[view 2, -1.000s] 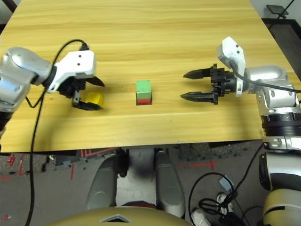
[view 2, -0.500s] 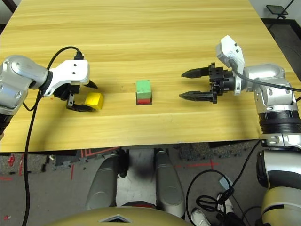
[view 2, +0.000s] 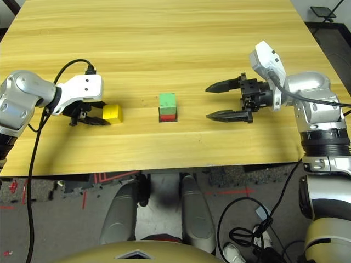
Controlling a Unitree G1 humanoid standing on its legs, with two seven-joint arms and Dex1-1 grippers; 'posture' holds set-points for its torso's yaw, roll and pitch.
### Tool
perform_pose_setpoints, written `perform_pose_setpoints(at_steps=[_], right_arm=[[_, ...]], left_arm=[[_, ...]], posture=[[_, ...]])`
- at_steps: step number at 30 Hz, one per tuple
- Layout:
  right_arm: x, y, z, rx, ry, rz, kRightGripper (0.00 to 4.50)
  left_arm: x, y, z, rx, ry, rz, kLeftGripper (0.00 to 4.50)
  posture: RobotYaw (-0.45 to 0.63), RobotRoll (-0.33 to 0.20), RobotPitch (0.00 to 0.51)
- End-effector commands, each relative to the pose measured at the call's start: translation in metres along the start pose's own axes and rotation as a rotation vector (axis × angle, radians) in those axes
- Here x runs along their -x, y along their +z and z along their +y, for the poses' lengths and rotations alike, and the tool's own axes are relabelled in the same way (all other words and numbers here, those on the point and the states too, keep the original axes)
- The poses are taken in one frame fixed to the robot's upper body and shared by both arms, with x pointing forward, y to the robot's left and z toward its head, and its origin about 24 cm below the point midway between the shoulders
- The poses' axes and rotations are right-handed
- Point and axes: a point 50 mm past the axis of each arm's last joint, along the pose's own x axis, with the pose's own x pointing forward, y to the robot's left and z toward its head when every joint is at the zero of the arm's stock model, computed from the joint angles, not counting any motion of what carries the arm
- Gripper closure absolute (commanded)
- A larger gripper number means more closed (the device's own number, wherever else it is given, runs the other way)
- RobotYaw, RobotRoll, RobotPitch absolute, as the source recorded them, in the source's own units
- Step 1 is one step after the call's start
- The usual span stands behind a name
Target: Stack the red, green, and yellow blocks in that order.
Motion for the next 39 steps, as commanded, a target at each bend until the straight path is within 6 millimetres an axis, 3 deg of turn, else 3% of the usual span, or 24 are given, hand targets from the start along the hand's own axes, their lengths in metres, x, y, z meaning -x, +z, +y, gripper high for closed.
perform_pose_setpoints(at_steps=[1,9,16,26,39], right_arm=[[0.002,0.001,-0.001,0.016,-0.004,0.012,0.0],[0.006,-0.003,-0.004,0.008,-0.028,0.029,0.0],[0.007,-0.01,-0.002,-0.005,-0.042,0.033,0.0],[0.007,-0.014,0.002,-0.017,-0.07,0.024,0.0],[0.008,-0.016,0.006,-0.026,-0.098,0.02,0.0]], left_arm=[[0.012,0.02,0.006,0.036,0.027,-0.063,2.48],[0.039,0.084,0.018,0.015,0.037,-0.17,2.48],[0.035,0.115,0.005,0.016,-0.07,-0.181,2.48],[0.015,0.145,0.008,-0.02,-0.091,-0.192,2.48],[-0.008,0.142,0.008,-0.046,-0.105,-0.154,2.48]], posture=[[0.06,0.031,0.235],[0.06,0.054,0.234],[0.06,0.074,0.235],[0.03,0.089,0.235],[-0.01,0.09,0.239]])
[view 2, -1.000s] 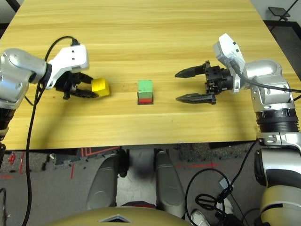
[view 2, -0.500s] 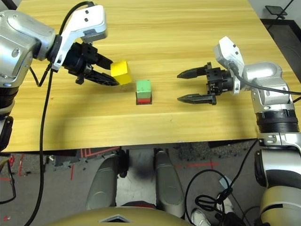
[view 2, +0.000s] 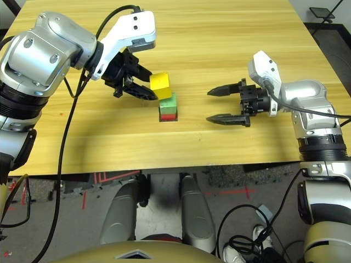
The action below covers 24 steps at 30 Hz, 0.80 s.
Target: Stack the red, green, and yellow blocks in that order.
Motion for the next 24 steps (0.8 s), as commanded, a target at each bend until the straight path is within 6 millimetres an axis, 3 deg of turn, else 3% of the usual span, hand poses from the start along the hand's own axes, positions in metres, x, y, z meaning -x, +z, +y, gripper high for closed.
perform_pose_setpoints(at_steps=[1,12,24], right_arm=[[0.005,0.002,0.003,0.01,-0.014,-0.001,0.0],[0.006,0.002,0.007,0.002,-0.026,-0.003,0.0],[0.006,0.0,0.011,-0.009,-0.04,-0.009,0.0]], left_arm=[[-0.006,-0.001,-0.002,-0.022,-0.011,0.011,2.48],[-0.014,0.004,-0.006,-0.049,-0.038,-0.004,2.48],[-0.022,-0.004,-0.001,-0.068,-0.041,0.017,2.48]], posture=[[-0.01,0.09,0.239],[-0.02,0.095,0.247],[-0.05,0.097,0.253]])
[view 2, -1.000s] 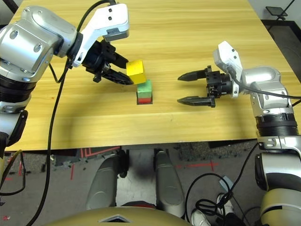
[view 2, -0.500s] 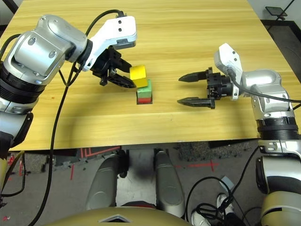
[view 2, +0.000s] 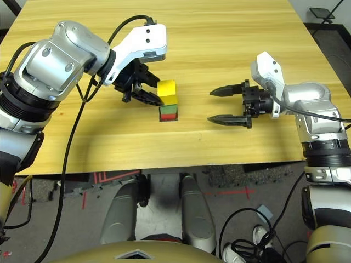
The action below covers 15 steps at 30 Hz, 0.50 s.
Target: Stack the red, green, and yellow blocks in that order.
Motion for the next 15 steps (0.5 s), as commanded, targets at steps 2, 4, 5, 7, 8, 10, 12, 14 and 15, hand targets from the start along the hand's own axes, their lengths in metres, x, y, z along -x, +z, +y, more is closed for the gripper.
perform_pose_setpoints(at_steps=[2,4,5,7,8,10,12,14,15], right_arm=[[0.0049,0.0033,0.003,0.011,-0.014,-0.01,0.0],[0.0056,0.0032,0.0034,0.008,-0.017,-0.01,0.0],[0.0058,0.0031,0.0034,0.008,-0.018,-0.01,0.0],[0.006,0.0033,0.0034,0.008,-0.021,-0.01,0.0],[0.0059,0.0034,0.0034,0.007,-0.022,-0.011,0.0],[0.006,0.0035,0.0032,0.008,-0.023,-0.011,0.0],[0.0064,0.003,0.003,0.006,-0.025,-0.011,0.0],[0.0066,0.0025,0.003,0.004,-0.025,-0.01,0.0],[0.0067,0.0023,0.0031,0.003,-0.025,-0.009,0.0]], left_arm=[[-0.006,-0.0062,0.0006,-0.023,-0.01,0.031,2.48],[-0.006,-0.0065,0.001,-0.025,-0.01,0.032,2.48],[-0.0062,-0.0067,0.0015,-0.025,-0.01,0.032,2.48],[-0.0068,-0.0075,0.0024,-0.026,-0.008,0.033,2.48],[-0.007,-0.0078,0.0028,-0.026,-0.006,0.033,2.48],[-0.0069,-0.0084,0.0031,-0.026,-0.006,0.038,2.13],[-0.0068,-0.0066,0.0024,-0.025,-0.008,0.028,1.39],[-0.0065,-0.0046,0.0009,-0.022,-0.015,0.018,0.64],[-0.0063,-0.0034,0.0002,-0.023,-0.018,0.011,0.33]], posture=[[-0.05,0.098,0.252],[-0.05,0.098,0.252],[-0.05,0.097,0.251],[-0.05,0.097,0.251],[-0.05,0.097,0.251],[-0.05,0.097,0.251],[-0.05,0.098,0.251],[-0.05,0.098,0.252],[-0.04,0.098,0.252]])
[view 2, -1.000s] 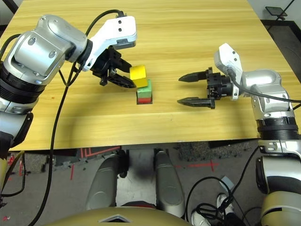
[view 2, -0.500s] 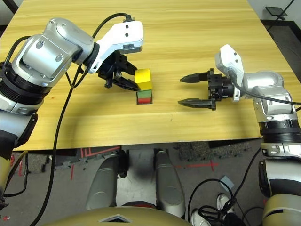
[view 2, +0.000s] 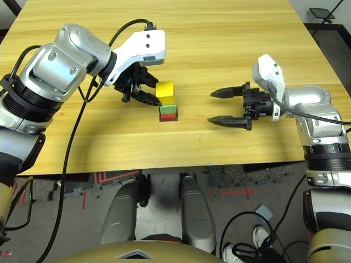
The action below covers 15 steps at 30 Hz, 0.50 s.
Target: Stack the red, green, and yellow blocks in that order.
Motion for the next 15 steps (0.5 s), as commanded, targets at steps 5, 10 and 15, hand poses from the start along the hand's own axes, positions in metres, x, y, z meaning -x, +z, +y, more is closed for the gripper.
perform_pose_setpoints(at_steps=[5,10,15], right_arm=[[0.006,0.001,0.002,0.004,-0.004,-0.002,0.0],[0.016,0.012,-0.002,-0.031,-0.033,-0.074,0.0],[0.041,0.021,-0.012,-0.095,-0.196,-0.151,0.0]], left_arm=[[0.006,0.015,-0.003,0.026,-0.006,-0.131,0.03],[0.033,0.009,-0.006,0.174,-0.036,-0.291,0.03],[0.066,-0.019,-0.011,0.382,0.019,-0.485,0.03]], posture=[[-0.04,0.095,0.248],[-0.03,0.083,0.242],[-0.02,0.054,0.232]])
